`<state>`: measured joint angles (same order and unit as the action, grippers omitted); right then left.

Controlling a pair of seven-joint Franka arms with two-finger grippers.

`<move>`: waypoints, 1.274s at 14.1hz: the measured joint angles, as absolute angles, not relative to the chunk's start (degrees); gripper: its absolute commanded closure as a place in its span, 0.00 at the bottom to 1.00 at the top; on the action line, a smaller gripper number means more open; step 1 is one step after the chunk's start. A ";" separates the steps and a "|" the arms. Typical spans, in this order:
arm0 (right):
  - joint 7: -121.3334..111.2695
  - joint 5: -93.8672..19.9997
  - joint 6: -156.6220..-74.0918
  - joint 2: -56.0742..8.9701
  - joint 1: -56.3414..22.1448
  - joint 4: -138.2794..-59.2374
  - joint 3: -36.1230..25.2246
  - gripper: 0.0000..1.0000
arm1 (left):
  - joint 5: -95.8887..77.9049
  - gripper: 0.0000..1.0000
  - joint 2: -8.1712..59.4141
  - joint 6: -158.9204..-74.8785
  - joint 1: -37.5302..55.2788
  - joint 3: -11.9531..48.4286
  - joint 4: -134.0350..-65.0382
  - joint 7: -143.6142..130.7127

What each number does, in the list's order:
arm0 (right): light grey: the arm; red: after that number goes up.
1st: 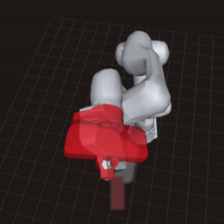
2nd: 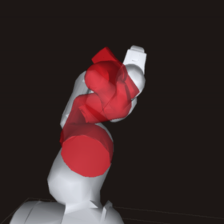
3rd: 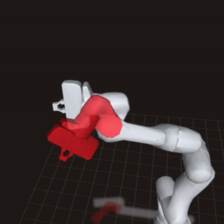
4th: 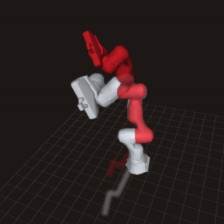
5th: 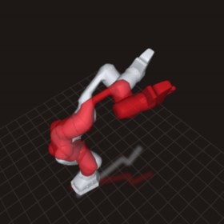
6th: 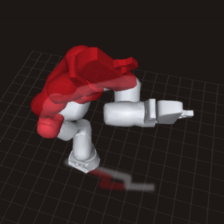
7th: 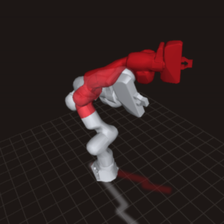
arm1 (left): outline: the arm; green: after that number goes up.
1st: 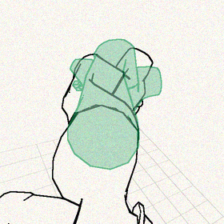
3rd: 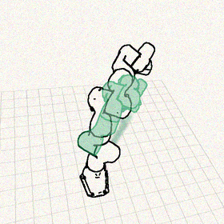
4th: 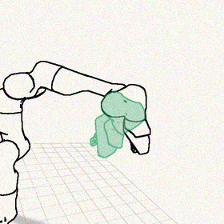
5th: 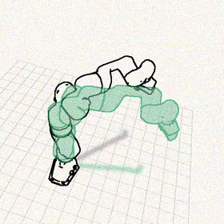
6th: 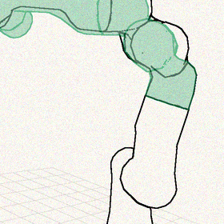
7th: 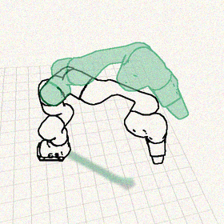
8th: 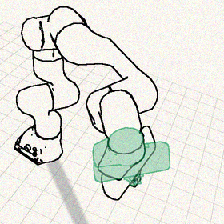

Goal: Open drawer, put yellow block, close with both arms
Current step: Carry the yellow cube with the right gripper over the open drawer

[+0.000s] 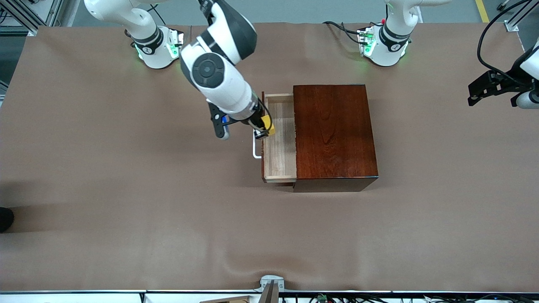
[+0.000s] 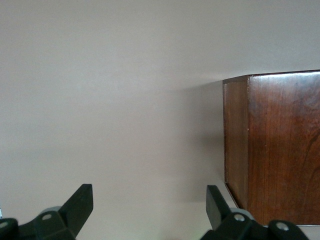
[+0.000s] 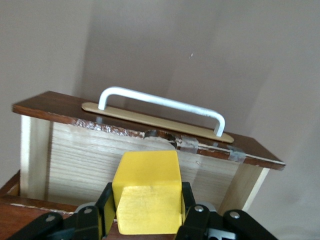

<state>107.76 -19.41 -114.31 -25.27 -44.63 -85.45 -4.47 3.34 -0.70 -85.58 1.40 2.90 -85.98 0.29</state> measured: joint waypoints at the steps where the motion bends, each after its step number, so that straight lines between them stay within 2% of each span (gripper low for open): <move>1: 108.23 -19.41 -114.91 -25.81 -45.06 -85.47 -4.48 1.00 | 3.34 0.00 -0.70 -85.58 1.39 2.89 -85.98 0.29; 6: 109.70 -19.41 -120.02 -27.40 -47.41 -88.26 -4.50 1.00 | 3.34 0.00 -0.70 -85.58 1.40 2.93 -85.98 0.29; 18: 112.28 -19.41 -123.45 -30.99 -48.44 -89.42 -4.52 1.00 | 3.34 0.00 -0.75 -84.63 1.43 3.41 -85.89 0.29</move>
<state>112.28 -19.41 -123.45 -30.99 -48.44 -89.42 -4.52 3.34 -0.75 -84.63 1.43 3.41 -85.89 0.29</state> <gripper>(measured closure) 0.449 0.000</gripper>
